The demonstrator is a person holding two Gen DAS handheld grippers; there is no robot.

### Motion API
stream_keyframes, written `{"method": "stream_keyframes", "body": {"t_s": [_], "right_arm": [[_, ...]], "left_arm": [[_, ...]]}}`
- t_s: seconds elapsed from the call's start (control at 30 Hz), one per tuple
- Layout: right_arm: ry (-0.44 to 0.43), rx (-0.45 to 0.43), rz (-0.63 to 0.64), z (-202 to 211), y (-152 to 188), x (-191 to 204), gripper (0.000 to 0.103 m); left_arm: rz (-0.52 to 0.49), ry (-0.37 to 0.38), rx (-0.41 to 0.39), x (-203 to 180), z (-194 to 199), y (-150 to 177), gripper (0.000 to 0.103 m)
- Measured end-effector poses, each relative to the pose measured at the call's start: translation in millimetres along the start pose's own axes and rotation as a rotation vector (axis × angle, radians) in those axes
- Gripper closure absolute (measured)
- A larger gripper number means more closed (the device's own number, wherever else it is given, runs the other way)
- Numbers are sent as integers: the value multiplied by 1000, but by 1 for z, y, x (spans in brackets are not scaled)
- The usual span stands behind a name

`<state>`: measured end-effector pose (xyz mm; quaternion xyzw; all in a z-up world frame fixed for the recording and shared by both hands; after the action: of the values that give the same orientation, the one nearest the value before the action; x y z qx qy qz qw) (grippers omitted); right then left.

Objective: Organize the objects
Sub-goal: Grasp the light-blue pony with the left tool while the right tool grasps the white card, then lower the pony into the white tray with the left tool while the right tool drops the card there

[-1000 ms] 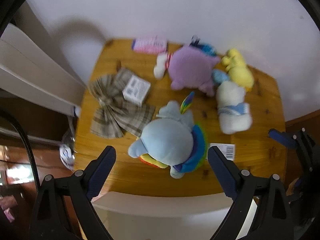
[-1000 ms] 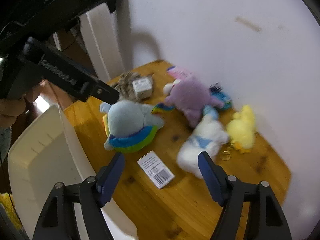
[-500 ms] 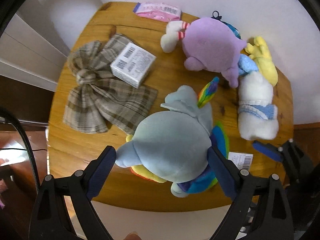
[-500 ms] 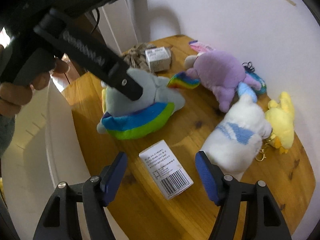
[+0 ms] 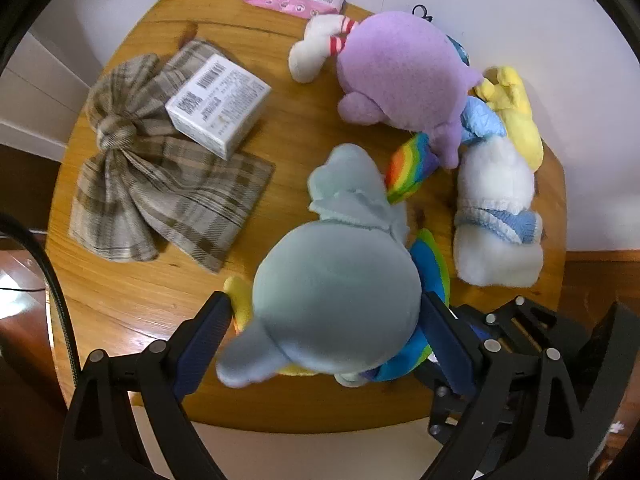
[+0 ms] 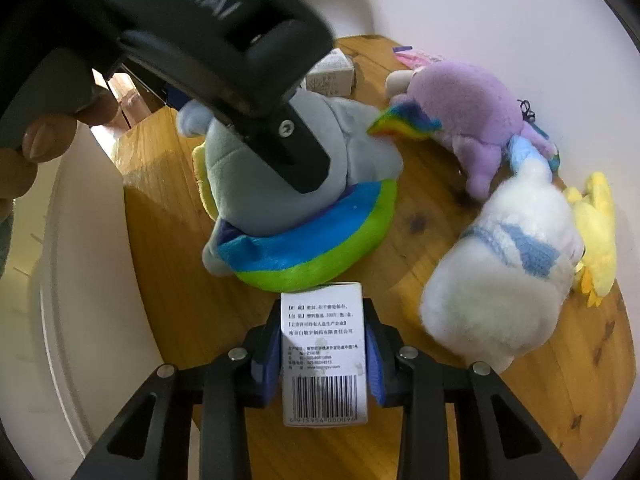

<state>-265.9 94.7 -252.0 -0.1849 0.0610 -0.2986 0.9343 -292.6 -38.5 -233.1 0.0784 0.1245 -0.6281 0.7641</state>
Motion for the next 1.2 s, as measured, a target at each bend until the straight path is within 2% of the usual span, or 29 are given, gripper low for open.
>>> {"method": "stream_keyframes", "body": {"t_s": [0.3,0.37,0.47,0.63,0.7,0.8,0.83,0.97,1.2], "right_arm": [[5,-16,-40,15,8,-5,69],[15,-26,-55,25,11,-7,69],[33,-49,-77,43,14,-7,69],[75,-108,-108,88,19,0,69],[100,-139,-118,108,23,-1,69],[132,-186,-131,144,20,9,69],[144,-200,-133,150,16,14,69],[200,-260,-143,201,18,54,69],[261,-348,-182,249,11,102,69]], "left_arm": [[-20,-34,-13,-7,-4,10,11],[-29,-58,-46,-11,4,15,19],[-38,-90,-87,-15,17,21,22],[-57,-109,-195,-21,62,42,24],[-77,-125,-242,-40,87,51,24],[-119,-135,-311,-41,122,59,24],[-131,-137,-331,-46,130,56,24],[-193,-137,-410,-46,169,89,24],[-257,-149,-479,-42,212,135,24]]}}
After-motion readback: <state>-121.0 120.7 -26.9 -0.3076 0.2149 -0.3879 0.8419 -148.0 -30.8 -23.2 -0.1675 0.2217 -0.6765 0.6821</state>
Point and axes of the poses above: each gripper's, at about its wrist camera, not at the fingertips, and z roughly against the way its jaws point, x to its left, y to its underside, the point moved 1 cm from there along -z, roughly the way its jaws point, and after that the axes turned 1 degree about z, right-handed, at the moved point
